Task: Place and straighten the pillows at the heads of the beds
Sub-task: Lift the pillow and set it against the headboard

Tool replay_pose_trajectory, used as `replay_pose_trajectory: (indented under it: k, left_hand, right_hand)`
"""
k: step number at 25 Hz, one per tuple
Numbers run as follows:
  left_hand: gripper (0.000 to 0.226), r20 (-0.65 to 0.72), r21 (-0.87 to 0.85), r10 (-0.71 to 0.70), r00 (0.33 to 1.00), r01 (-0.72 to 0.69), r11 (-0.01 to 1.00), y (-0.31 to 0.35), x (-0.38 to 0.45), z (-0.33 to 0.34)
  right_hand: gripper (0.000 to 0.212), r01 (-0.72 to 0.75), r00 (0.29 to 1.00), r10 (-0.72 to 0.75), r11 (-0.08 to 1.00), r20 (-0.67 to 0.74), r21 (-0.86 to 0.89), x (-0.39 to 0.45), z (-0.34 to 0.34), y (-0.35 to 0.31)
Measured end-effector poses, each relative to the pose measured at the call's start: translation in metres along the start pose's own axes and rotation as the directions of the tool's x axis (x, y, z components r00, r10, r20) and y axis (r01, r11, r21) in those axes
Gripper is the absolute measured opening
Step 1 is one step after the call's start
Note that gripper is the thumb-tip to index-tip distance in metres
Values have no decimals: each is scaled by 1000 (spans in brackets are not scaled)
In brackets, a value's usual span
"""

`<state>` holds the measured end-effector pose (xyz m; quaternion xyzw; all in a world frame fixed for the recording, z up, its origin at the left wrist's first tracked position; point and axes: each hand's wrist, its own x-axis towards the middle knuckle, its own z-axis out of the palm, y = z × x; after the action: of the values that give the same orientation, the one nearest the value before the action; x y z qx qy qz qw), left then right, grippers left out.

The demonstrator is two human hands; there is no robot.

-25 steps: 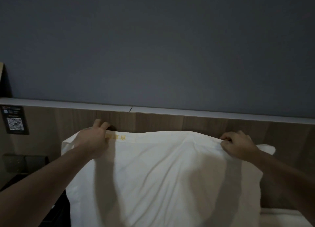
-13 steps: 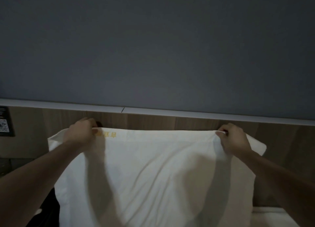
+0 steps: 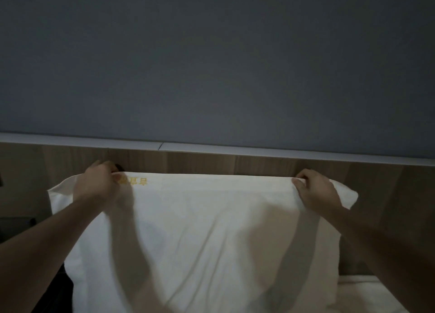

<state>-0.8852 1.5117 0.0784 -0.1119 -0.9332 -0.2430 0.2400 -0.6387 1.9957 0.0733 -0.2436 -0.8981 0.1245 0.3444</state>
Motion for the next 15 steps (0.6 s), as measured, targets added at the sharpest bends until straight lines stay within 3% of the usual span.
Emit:
replay_pose_trajectory:
  k: [3,5,7,9,11,15]
  left_hand:
    - [11,44,46,5,999,-7,999,-4,1,-2]
    - [16,73,77,14,997,-20,997,-2,3,-5]
    - [24,80,92,10,997,-17,996,3,3,-8]
    - [24,49,89,-1,999,-3,996,5,3,-10]
    - [20,18,87,-34,999,32,996,4,1,-10]
    - [16,39,68,-54,998,52,996,3,-4,-7]
  right_hand:
    - [24,-83,969,157,933,190,-350,-3,-26,31]
    - [24,-118,933,250,891,258,-438,-3,-43,43]
    - [16,-159,958,230,925,174,-346,4,-51,43]
    - [15,-186,982,183,962,-34,-199,16,-51,40]
    - [19,-212,968,196,972,-154,-98,23,-43,34]
    - [20,-285,944,284,958,-170,16,10,-12,31]
